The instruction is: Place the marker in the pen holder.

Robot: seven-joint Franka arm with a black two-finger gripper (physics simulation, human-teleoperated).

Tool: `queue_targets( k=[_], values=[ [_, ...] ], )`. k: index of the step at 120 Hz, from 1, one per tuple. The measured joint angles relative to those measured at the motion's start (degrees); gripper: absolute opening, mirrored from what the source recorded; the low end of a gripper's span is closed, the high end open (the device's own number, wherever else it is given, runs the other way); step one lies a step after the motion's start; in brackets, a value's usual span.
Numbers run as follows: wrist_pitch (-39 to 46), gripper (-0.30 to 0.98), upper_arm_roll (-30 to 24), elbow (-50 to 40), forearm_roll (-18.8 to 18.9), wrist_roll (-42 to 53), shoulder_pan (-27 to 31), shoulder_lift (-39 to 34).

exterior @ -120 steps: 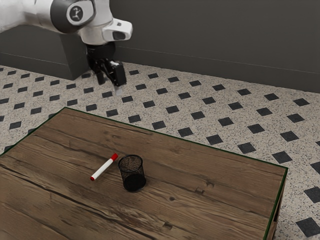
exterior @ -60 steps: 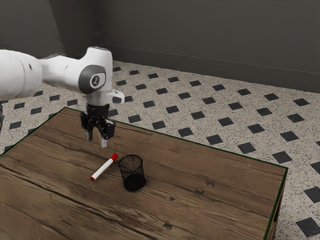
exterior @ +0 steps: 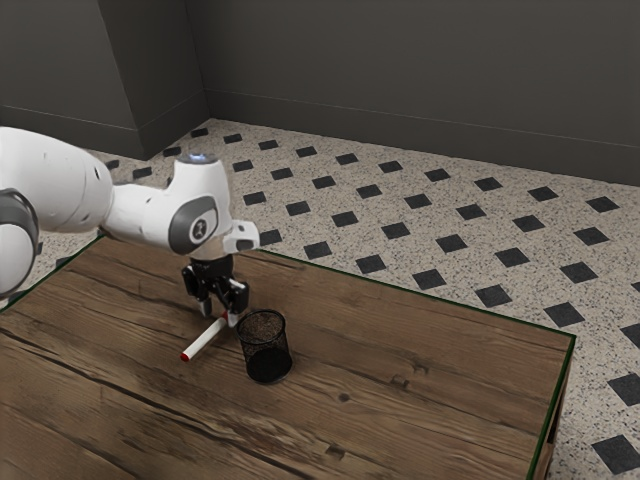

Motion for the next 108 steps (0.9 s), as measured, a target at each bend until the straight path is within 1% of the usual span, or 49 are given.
queue_targets(
  k=[14, 28, 44, 59, 79, 90, 96, 108],
  values=[
    [1.52, 0.33, 0.0, -1.11, -0.52, -0.14, 0.02, -0.09],
    [2.36, 0.22, 0.0, -1.25, -0.8, -0.2, 0.68, 0.15],
    [2.86, 0.07, 0.0, -1.19, -0.94, -0.17, 0.81, 0.25],
    [3.15, -0.02, 0.01, -1.17, -0.76, -0.31, 1.1, 0.3],
    [3.42, -0.09, 0.02, -1.21, -0.06, -1.08, 1.15, 0.49],
    [3.47, -0.1, 0.02, -1.17, 0.28, -1.61, 1.08, 0.5],
    [3.1, -0.1, 0.02, -1.08, 0.47, -1.83, 0.98, -0.91],
    [0.71, -0.1, 0.02, -1.0, 0.86, -2.16, 0.64, -7.1]
  ],
)
